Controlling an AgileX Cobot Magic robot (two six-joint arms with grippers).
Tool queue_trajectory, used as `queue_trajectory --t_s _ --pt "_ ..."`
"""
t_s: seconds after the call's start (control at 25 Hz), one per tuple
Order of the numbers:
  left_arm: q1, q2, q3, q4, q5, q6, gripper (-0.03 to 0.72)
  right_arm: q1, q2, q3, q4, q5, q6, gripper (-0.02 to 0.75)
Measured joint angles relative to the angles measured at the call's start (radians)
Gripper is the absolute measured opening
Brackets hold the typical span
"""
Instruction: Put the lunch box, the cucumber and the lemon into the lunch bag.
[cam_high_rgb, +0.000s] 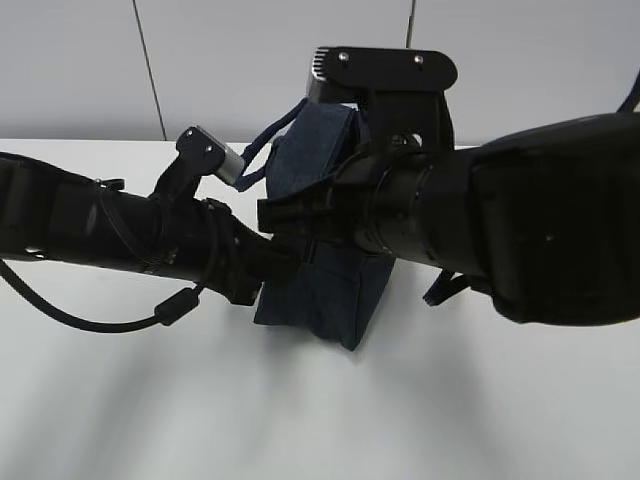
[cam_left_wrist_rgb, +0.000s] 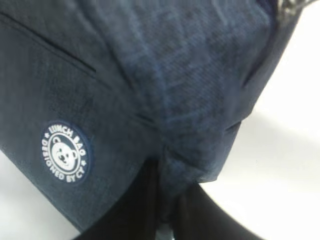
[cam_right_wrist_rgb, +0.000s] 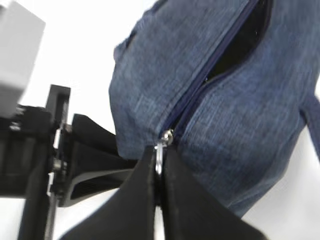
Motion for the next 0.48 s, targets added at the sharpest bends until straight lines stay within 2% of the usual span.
queue_trajectory --t_s 0.48 --pt "0.000 0.002 0.000 0.002 -0.008 0.002 0.008 0.000 -0.023 0.000 -0.002 -0.041 -0.022 0.000"
